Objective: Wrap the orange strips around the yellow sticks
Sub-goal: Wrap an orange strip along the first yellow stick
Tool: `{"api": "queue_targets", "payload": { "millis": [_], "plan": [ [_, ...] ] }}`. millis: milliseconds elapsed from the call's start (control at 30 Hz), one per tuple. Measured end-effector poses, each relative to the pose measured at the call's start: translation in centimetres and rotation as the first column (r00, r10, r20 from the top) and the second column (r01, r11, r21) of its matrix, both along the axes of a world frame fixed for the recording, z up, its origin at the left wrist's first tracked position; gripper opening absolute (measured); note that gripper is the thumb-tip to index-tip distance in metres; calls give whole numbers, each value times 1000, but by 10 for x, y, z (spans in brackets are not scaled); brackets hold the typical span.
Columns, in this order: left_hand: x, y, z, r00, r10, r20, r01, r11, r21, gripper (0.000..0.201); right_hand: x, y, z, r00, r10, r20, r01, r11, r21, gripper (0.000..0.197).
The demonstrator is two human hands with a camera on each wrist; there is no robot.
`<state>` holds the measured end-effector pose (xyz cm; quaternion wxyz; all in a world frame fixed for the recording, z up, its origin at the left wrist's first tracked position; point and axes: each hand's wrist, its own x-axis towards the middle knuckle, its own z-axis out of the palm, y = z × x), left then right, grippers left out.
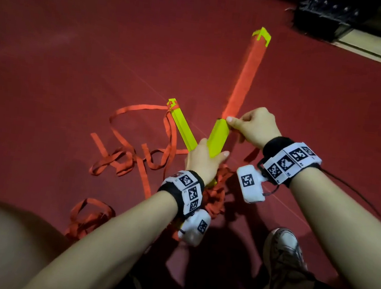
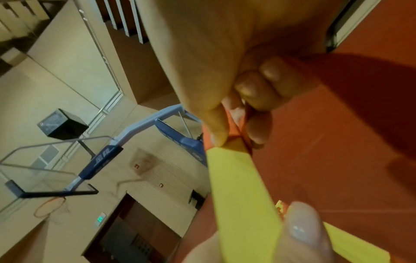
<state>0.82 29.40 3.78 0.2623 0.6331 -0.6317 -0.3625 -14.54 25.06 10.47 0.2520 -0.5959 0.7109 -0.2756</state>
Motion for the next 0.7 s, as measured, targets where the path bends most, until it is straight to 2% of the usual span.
{"api": "queue_targets", "payload": {
  "millis": [67,167,267,333,400,467,533,567,600,667,700],
  "plan": [
    [-2,-1,2,989,-20,147,20,1000,5,45,6,-1,0,998,-11,60,7,998,55,42],
    [-11,5,-1,960,-58,275,68,997,-30,42,11,0,-5,993,-23,116,12,995,100,42],
    [-10,7,-6,935,-147,322,175,983,-61,54,5,-1,-10,989,-68,130,56,994,98,42],
    [-7,1,-9,962,-205,183,212,977,-21,58,-3,-2,-13,953,-78,291,44,992,122,38],
    [-1,-3,-7,970,-194,-148,207,975,78,56,-8,-1,-13,880,-45,473,-25,990,141,37],
    [7,-4,-7,867,-99,-489,253,932,259,50,-12,2,-10,823,-12,569,-76,989,130,34],
    [11,1,-7,729,-14,-685,396,824,405,38,-14,3,-8,797,19,604,-110,987,114,30],
    [10,4,-6,696,11,-718,431,793,430,28,-14,4,-8,796,26,604,-116,987,110,31],
    [8,8,-4,693,32,-720,419,795,438,20,-14,4,-9,803,21,596,-106,988,108,33],
    [4,10,-5,757,75,-649,265,873,410,13,-13,2,-9,864,-9,503,-45,995,95,38],
    [2,9,-5,803,75,-592,176,918,356,17,-12,1,-9,912,-27,410,-7,997,81,39]
  ]
}}
